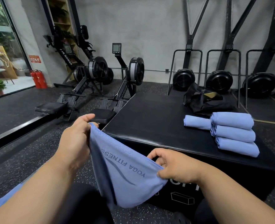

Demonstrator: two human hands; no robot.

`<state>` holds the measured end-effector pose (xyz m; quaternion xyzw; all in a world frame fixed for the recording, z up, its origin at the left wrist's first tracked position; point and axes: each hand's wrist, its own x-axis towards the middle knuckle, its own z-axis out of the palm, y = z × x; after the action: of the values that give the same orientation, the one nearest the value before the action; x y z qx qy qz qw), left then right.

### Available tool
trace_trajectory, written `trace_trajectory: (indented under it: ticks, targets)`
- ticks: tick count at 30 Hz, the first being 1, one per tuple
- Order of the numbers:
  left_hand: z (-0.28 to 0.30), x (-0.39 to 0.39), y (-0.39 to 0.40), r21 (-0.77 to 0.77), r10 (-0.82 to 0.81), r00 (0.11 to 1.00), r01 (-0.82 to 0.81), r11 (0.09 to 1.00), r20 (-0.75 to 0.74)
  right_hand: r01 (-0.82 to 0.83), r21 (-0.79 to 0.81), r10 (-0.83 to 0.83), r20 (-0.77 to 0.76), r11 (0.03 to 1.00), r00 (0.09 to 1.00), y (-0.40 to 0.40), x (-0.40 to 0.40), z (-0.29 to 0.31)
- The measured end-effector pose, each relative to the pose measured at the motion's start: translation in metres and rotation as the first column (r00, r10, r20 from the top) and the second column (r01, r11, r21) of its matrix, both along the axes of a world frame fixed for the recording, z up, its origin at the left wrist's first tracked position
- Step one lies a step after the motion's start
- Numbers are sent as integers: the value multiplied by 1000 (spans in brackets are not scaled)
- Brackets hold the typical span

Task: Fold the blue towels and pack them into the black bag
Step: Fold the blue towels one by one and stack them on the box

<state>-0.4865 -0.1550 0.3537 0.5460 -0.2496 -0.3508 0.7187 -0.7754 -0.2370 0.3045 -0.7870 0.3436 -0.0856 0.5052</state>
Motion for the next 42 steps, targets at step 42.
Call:
trace_trajectory:
  ticks: [42]
  targets:
    - [-46,-53,-1,228,-430,691,369,901,581,209,219,-284,407,953,868,15,22,13]
